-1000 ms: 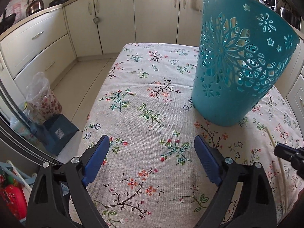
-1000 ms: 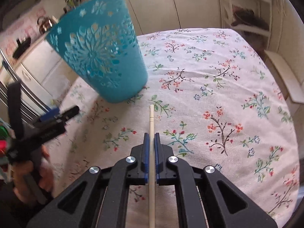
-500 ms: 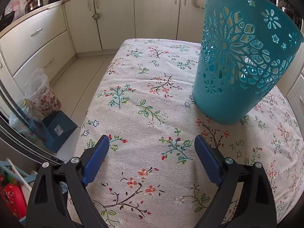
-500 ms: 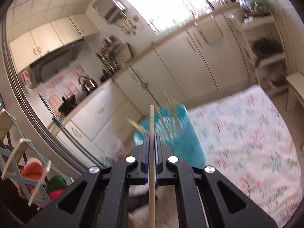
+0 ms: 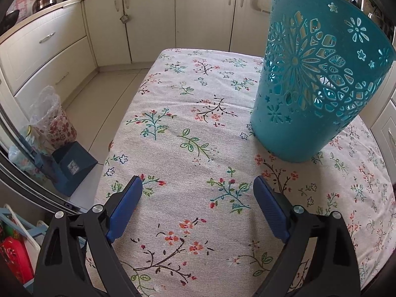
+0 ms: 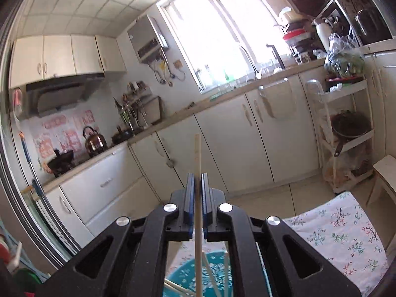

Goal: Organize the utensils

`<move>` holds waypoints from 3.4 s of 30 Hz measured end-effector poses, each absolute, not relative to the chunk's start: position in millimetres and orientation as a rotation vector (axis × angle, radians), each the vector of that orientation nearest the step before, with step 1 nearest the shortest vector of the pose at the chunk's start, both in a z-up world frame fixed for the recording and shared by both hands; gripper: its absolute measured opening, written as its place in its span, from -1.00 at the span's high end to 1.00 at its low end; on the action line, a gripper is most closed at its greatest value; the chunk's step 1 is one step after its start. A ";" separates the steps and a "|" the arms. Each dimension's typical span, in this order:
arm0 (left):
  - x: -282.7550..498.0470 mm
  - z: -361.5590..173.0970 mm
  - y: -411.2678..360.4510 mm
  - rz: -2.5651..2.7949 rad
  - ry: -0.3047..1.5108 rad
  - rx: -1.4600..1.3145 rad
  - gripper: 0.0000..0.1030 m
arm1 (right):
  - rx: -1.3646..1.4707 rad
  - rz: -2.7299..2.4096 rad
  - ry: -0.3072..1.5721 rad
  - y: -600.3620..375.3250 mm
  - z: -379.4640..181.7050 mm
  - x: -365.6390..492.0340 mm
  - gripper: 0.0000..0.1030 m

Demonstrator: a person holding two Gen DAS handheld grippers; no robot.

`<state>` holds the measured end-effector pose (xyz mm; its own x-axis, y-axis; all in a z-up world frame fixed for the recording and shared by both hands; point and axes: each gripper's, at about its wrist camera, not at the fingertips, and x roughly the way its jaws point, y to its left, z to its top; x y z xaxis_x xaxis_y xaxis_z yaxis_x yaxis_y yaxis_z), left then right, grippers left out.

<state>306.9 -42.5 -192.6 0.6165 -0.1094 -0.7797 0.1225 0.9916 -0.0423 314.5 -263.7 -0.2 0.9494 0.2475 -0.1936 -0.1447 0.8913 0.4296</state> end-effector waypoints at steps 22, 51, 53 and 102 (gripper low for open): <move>273.0 -149.1 -35.9 -0.140 0.843 0.011 -0.85 | 0.413 0.086 0.624 -288.9 -63.7 173.3 -0.48; 9.7 19.4 -17.0 -0.067 0.618 0.070 -0.85 | 0.312 0.086 0.538 -212.8 5.0 -43.0 -0.86; 0.1 21.6 -14.6 -0.060 0.597 0.064 -0.85 | 0.314 0.074 0.535 -215.4 7.3 -50.0 -0.86; -32.9 33.4 -14.5 -0.022 0.538 0.060 -0.85 | 0.249 0.094 0.422 -212.7 26.3 -77.6 -0.86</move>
<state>-32.9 -14.5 33.4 0.8587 -0.0057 -0.5124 0.0371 0.9980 0.0511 -77.6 -212.7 26.3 0.9085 0.1417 -0.3932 -0.0389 0.9653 0.2581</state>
